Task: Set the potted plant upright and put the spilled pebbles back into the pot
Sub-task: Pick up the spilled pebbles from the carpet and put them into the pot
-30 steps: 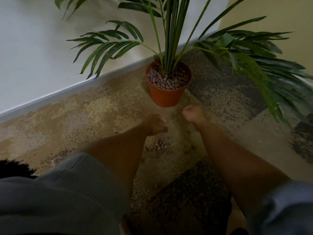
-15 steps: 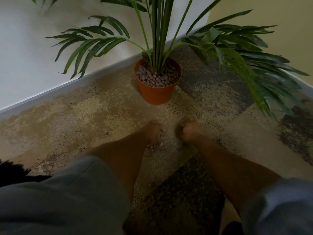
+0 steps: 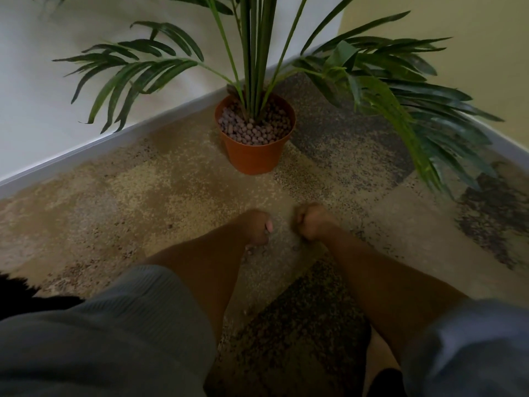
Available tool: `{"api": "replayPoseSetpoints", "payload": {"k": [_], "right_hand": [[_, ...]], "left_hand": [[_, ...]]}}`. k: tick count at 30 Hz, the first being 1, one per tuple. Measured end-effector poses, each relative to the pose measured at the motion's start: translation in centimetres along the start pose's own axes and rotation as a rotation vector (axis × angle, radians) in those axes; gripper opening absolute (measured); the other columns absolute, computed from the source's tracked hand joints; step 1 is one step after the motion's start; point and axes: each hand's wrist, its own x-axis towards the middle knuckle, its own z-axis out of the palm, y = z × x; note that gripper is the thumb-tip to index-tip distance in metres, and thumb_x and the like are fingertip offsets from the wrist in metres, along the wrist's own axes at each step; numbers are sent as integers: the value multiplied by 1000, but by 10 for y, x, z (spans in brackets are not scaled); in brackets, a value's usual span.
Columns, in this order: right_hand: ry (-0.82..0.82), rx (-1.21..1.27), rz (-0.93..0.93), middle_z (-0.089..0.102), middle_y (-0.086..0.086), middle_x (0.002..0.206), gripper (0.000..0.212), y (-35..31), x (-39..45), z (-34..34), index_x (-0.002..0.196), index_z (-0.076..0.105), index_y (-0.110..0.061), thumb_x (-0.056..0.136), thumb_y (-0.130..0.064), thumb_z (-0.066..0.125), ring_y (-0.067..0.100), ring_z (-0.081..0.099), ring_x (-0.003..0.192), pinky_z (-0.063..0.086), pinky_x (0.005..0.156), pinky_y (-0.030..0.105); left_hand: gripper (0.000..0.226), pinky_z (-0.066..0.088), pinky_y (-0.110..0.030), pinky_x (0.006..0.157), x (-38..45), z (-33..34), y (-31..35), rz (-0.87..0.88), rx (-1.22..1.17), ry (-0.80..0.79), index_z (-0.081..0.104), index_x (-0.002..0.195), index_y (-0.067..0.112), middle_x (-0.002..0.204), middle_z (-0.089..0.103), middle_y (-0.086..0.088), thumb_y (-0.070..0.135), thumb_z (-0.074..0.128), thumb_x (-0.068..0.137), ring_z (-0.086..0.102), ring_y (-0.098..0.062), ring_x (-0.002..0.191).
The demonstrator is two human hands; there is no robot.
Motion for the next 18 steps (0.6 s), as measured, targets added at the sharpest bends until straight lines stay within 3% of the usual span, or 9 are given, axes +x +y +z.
{"api": "replayPoseSetpoints", "payload": {"k": [4, 10, 12, 15, 18], "right_hand": [[-145, 26, 65, 64, 13, 117, 25, 3, 1, -7, 113, 66, -6, 92, -17, 58, 26, 62, 107, 53, 90, 33], [-341, -82, 50, 64, 16, 119, 27, 2, 0, 1, 113, 67, -4, 92, -20, 60, 28, 60, 110, 48, 92, 32], [-334, -110, 33, 64, 14, 119, 31, -1, 0, 4, 113, 67, -5, 95, -27, 56, 27, 59, 112, 46, 94, 31], [-273, -41, 39, 64, 13, 118, 30, -4, 1, 7, 114, 65, -6, 98, -26, 48, 26, 59, 111, 45, 94, 32], [-237, 230, 138, 64, 12, 109, 30, -3, 4, 11, 119, 65, -4, 93, -19, 56, 22, 60, 98, 49, 82, 27]], "left_hand": [[23, 31, -14, 56, 2, -1, 1, 17, -5, -10, 67, 105, 7, 109, 66, -9, 8, 66, 82, 61, -23, 101], [28, 52, -33, 82, 7, 0, 6, -68, -10, -69, 64, 111, 9, 115, 64, -13, 3, 64, 84, 64, -28, 102], [30, 53, -37, 88, 9, 1, 9, -111, 0, -74, 64, 115, 8, 120, 63, -13, 1, 61, 86, 64, -30, 106], [29, 47, -32, 90, 11, 2, 10, -122, -34, -65, 64, 117, 4, 125, 61, -14, 0, 58, 88, 59, -29, 114], [31, 44, -24, 89, 8, 0, 9, -147, -92, -43, 66, 117, 4, 127, 62, -12, -2, 59, 87, 57, -26, 117]]}}
